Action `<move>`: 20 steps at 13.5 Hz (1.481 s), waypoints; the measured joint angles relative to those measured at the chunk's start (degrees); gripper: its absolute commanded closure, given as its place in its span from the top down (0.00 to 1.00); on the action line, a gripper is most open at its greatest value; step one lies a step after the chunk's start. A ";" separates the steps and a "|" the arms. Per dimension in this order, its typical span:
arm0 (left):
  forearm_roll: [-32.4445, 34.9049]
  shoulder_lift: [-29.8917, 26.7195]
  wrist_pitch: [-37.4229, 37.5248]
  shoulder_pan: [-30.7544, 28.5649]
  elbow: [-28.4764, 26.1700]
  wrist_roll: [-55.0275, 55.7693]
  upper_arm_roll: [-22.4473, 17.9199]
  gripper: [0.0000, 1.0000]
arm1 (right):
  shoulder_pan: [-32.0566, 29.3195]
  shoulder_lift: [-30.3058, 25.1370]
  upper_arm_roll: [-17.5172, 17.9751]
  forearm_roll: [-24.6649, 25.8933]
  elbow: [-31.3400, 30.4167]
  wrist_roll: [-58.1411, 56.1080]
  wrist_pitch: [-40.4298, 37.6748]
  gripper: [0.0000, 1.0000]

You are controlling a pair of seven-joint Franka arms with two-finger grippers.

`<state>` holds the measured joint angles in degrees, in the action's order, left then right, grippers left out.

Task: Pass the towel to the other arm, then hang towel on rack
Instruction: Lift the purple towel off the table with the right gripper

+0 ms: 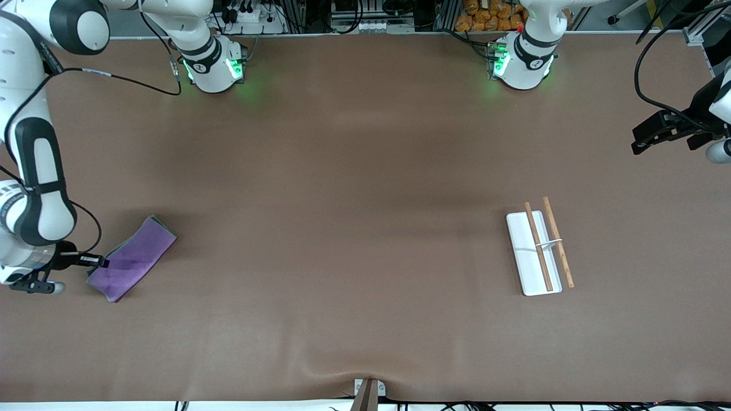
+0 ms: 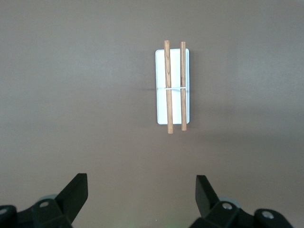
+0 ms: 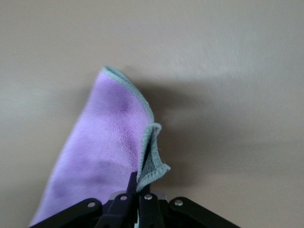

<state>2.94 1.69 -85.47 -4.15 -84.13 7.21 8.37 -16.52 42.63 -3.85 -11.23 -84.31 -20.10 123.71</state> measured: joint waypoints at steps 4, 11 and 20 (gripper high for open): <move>0.00 -0.02 0.00 -0.01 0.07 0.00 0.00 1.00 | 2.24 -5.81 0.04 0.53 0.20 -1.17 -3.63 0.00; 0.00 -0.01 0.57 -0.19 -0.11 0.00 -0.04 1.00 | 9.25 -15.39 0.58 3.77 1.61 -3.18 -11.09 0.00; 0.00 0.06 0.83 -0.17 -0.58 0.00 -0.02 1.00 | 17.46 -16.99 7.34 3.22 4.19 -8.22 -11.44 0.00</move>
<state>2.94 1.75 -84.64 -4.32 -84.72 7.21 8.35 0.94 25.64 3.48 -8.01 -80.12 -28.32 112.27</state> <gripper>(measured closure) 0.000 0.978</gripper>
